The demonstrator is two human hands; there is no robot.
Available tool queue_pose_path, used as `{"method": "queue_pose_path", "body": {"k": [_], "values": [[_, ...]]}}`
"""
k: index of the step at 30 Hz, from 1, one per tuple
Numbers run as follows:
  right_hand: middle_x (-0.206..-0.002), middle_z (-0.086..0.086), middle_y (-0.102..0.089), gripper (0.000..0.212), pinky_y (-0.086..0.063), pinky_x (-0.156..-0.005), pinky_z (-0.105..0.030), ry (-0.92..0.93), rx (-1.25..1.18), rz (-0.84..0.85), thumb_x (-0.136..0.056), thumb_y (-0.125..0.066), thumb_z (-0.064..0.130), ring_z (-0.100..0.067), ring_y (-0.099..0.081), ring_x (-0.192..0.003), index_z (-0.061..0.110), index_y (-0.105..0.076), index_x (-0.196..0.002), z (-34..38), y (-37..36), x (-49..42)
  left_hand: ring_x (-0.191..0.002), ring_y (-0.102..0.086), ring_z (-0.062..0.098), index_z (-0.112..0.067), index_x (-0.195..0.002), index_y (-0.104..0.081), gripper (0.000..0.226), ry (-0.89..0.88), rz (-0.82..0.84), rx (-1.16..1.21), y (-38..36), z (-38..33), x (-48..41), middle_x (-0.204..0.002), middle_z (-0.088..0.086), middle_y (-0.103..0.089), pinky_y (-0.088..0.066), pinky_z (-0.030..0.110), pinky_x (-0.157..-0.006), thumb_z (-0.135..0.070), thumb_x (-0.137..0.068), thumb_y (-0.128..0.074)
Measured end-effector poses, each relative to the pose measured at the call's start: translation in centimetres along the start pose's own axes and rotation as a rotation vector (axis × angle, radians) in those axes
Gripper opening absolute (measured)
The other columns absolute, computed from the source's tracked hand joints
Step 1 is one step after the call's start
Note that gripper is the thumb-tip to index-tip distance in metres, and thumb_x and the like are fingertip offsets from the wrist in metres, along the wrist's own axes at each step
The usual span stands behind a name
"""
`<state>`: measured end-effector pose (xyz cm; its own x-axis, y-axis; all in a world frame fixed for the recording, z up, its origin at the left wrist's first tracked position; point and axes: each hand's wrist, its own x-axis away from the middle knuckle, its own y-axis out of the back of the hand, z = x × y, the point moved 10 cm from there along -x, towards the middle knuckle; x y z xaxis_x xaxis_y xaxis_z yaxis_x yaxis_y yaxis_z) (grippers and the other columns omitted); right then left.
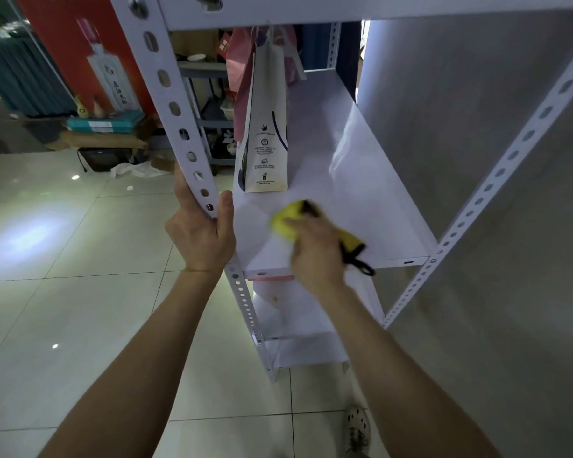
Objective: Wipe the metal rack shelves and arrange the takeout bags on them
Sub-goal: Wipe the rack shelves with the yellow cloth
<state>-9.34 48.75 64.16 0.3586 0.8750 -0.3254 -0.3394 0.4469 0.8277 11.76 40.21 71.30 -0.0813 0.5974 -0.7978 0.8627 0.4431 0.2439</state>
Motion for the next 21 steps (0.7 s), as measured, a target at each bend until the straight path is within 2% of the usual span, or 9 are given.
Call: {"method": "queue_pose_path", "body": {"k": [2, 5, 7, 9, 11, 13, 16, 21], "values": [[-0.136, -0.006, -0.065, 0.058, -0.044, -0.108, -0.046, 0.256, -0.103, 0.114, -0.082, -0.056, 0.002, -0.032, -0.058, -0.125, 0.022, -0.07, -0.135, 5.1, -2.5, 1.9, -0.059, -0.038, 0.008, -0.02, -0.162, -0.025, 0.069, -0.002, -0.026, 0.008, 0.4, -0.3, -0.1, -0.08, -0.009, -0.053, -0.026, 0.019, -0.055, -0.064, -0.111, -0.043], [-0.143, -0.003, -0.064, 0.06, -0.046, -0.109, -0.043, 0.351, -0.132, 0.153, -0.086, -0.058, 0.003, -0.03, -0.06, -0.128, 0.024, -0.067, -0.141, 2.7, -1.6, 0.2, -0.061, -0.04, 0.007, -0.022, -0.16, -0.025, 0.067, -0.008, -0.037, 0.022, 0.4, -0.5, 0.0, -0.079, -0.016, -0.045, -0.028, 0.014, -0.056, -0.063, -0.11, -0.045], [-0.145, -0.01, -0.064, 0.058, -0.047, -0.111, -0.043, 0.23, -0.085, 0.121, -0.089, -0.06, 0.002, -0.035, -0.06, -0.129, 0.021, -0.065, -0.143, -2.9, 0.3, -3.3, -0.061, -0.042, 0.007, -0.026, -0.16, -0.024, 0.065, -0.009, -0.042, 0.025, 0.5, -0.4, 0.0, -0.079, -0.016, -0.045, -0.031, 0.014, -0.055, -0.062, -0.111, -0.046], [-0.152, -0.014, -0.057, 0.057, -0.041, -0.116, -0.043, 0.002, 0.004, 0.064, -0.095, -0.059, 0.005, -0.038, -0.053, -0.137, 0.019, -0.058, -0.15, -10.3, 2.8, -7.7, -0.06, -0.043, 0.008, -0.027, -0.159, -0.024, 0.063, -0.014, -0.047, 0.021, 0.5, -0.2, 0.1, -0.079, -0.015, -0.046, -0.033, 0.018, -0.054, -0.061, -0.111, -0.046], [-0.158, -0.012, -0.05, 0.061, -0.037, -0.118, -0.043, -0.194, 0.051, 0.015, -0.096, -0.055, 0.005, -0.037, -0.047, -0.142, 0.019, -0.051, -0.155, -16.4, 4.5, -11.4, -0.06, -0.044, 0.01, -0.024, -0.159, -0.026, 0.064, -0.012, -0.05, 0.017, 0.5, 0.0, 0.2, -0.08, -0.016, -0.046, -0.035, 0.024, -0.054, -0.06, -0.111, -0.047], [-0.159, -0.01, -0.047, 0.065, -0.034, -0.12, -0.044, -0.308, 0.067, 0.005, -0.094, -0.054, 0.006, -0.035, -0.043, -0.145, 0.019, -0.047, -0.157, -18.8, 4.6, -14.1, -0.06, -0.046, 0.01, -0.023, -0.16, -0.026, 0.065, -0.006, -0.05, 0.008, 0.3, 0.3, 0.2, -0.082, -0.017, -0.048, -0.038, 0.026, -0.055, -0.06, -0.111, -0.047], [-0.155, -0.014, -0.049, 0.062, -0.032, -0.12, -0.046, -0.318, 0.102, 0.026, -0.095, -0.056, 0.012, -0.037, -0.043, -0.144, 0.021, -0.048, -0.156, -16.6, 3.1, -15.5, -0.057, -0.05, 0.013, -0.023, -0.16, -0.024, 0.066, -0.001, -0.041, 0.008, 0.4, 0.4, 0.2, -0.08, -0.008, -0.056, -0.041, 0.028, -0.056, -0.061, -0.111, -0.045], [-0.161, -0.011, -0.045, 0.062, -0.032, -0.119, -0.045, -0.049, 0.028, 0.09, -0.096, -0.05, 0.003, -0.035, -0.04, -0.147, 0.02, -0.051, -0.156, -7.4, 0.9, -8.3, -0.055, -0.048, 0.018, -0.018, -0.16, -0.025, 0.068, 0.01, -0.023, -0.004, 0.1, 0.5, 0.1, -0.078, -0.004, -0.056, -0.038, 0.029, -0.055, -0.061, -0.111, -0.045]]}}
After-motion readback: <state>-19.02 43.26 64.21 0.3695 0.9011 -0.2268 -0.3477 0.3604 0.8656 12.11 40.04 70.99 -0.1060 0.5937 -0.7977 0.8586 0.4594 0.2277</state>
